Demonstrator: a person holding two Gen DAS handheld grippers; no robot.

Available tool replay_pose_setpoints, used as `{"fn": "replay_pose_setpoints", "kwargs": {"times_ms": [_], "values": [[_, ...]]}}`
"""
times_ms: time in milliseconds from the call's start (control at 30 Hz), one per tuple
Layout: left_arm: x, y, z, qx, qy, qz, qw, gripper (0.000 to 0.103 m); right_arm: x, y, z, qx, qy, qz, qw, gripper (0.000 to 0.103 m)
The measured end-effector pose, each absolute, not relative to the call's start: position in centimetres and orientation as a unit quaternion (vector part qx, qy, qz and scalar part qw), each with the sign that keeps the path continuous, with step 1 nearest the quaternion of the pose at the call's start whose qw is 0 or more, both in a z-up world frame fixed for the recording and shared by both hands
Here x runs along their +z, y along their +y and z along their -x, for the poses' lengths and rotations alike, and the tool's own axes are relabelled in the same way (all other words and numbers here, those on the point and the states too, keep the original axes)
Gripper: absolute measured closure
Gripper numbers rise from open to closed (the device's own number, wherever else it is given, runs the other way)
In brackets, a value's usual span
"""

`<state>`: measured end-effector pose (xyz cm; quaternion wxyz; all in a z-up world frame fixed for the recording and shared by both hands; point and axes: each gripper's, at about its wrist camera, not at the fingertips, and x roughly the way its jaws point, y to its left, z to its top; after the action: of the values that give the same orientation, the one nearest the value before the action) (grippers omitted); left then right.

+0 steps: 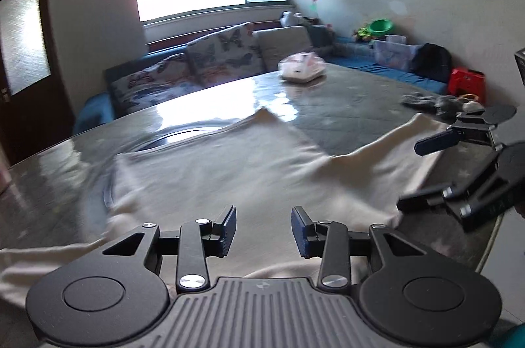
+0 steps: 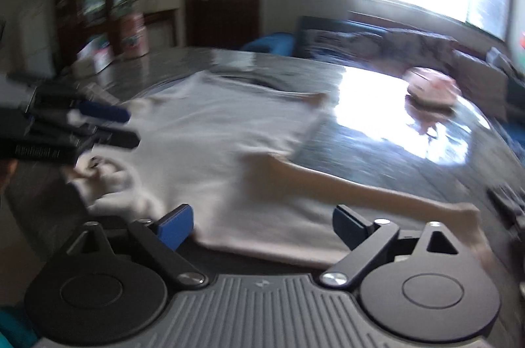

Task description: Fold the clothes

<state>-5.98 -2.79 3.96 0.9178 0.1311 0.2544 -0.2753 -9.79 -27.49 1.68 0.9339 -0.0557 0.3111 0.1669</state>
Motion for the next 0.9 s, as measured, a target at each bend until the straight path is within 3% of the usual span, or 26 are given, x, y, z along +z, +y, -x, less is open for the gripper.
{"fn": "replay_pose_setpoints", "kwargs": {"times_ms": [300, 600, 700, 767, 900], "values": [[1.1, -5.9, 6.5, -0.308, 0.291, -0.16, 0.892, 0.063, -0.3, -33.5, 8.3, 0.07, 0.335, 0.017, 0.939, 0.017], [3.1, -5.9, 6.2, -0.305, 0.27, -0.164, 0.898, 0.063, 0.1, -38.6, 8.3, -0.015, 0.325, -0.02, 0.945, 0.019], [3.4, -6.3, 5.6, -0.303, 0.267, -0.159, 0.901, 0.063, -0.2, -40.2, 7.9, -0.041, 0.331, -0.044, 0.942, 0.025], [3.3, -6.7, 5.3, -0.303, 0.268, -0.159, 0.901, 0.063, -0.5, -41.0, 7.6, -0.051, 0.336, -0.057, 0.939, 0.037], [2.5, -7.4, 4.9, -0.302, 0.277, -0.159, 0.898, 0.063, -0.9, -41.5, 7.5, -0.061, 0.335, -0.063, 0.938, 0.041]]}}
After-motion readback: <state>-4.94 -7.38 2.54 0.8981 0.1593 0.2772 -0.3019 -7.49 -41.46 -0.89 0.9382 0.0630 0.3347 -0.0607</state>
